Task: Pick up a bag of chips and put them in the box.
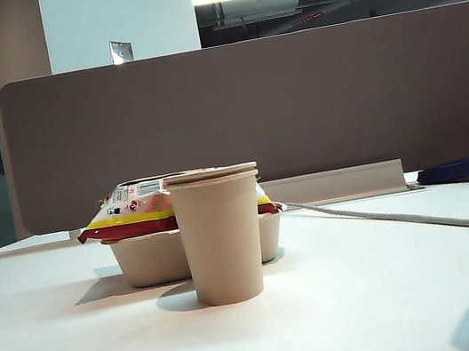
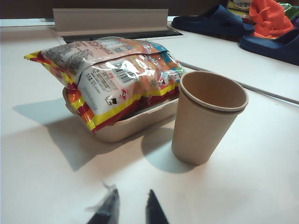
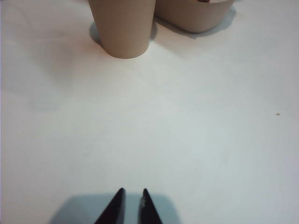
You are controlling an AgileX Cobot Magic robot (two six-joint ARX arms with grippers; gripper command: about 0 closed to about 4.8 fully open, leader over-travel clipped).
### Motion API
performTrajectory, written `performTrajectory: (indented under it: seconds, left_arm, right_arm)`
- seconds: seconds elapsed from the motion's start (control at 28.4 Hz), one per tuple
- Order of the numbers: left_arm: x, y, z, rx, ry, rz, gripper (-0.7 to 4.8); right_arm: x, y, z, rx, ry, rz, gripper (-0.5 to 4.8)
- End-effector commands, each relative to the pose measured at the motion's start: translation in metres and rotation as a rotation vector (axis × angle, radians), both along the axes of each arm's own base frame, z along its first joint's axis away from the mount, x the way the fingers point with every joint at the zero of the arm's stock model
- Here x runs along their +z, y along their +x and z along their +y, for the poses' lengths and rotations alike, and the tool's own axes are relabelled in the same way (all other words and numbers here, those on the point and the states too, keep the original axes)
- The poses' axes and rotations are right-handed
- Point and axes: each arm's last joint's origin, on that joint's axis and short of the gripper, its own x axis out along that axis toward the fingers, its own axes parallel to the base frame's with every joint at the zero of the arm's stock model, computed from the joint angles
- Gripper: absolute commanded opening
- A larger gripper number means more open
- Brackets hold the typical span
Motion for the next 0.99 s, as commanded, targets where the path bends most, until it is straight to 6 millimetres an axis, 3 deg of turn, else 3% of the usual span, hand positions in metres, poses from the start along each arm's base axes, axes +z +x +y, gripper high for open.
performTrajectory:
  seconds: [0.04, 0.49, 0.81, 0.99]
  left_arm:
    - [-0.001, 0.000, 0.000, -0.004, 0.003, -0.001, 0.79]
    - [-0.001, 0.001, 0.001, 0.008, 0.003, -0.001, 0.79]
    - [-0.001, 0.010, 0.025, 0.282, 0.003, -0.001, 0.79]
    - [-0.001, 0.011, 0.031, 0.345, 0.003, -0.002, 0.79]
  right_arm:
    - [0.001, 0.000, 0.000, 0.004, 0.008, -0.005, 0.50]
    - [0.001, 0.001, -0.001, -0.009, 0.013, -0.010, 0.50]
    - [0.015, 0.012, -0.026, -0.261, 0.093, -0.144, 0.50]
    - [0.021, 0.015, -0.043, -0.419, 0.117, -0.220, 0.50]
